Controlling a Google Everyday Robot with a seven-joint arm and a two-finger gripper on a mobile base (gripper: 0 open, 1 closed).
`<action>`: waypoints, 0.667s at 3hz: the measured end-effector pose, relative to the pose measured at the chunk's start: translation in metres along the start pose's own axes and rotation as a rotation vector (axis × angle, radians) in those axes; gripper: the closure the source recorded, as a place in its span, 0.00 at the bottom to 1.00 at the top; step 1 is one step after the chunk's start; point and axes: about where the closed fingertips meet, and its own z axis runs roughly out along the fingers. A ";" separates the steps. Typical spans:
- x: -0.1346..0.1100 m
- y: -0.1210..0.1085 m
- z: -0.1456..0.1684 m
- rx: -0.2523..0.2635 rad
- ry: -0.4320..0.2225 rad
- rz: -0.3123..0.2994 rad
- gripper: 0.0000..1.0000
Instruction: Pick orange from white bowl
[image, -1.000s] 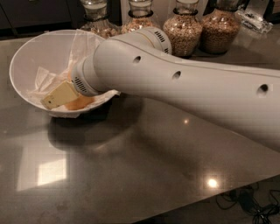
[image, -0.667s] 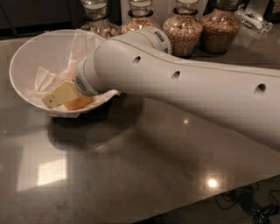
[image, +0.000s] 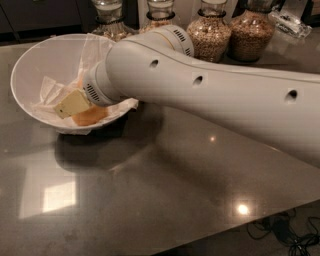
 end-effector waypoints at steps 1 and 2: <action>0.003 -0.005 0.002 0.009 0.027 0.017 0.13; 0.012 -0.008 0.009 0.011 0.062 0.043 0.15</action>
Offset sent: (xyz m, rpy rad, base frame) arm 0.0119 -0.0091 -0.0322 -0.0445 0.1160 -0.0579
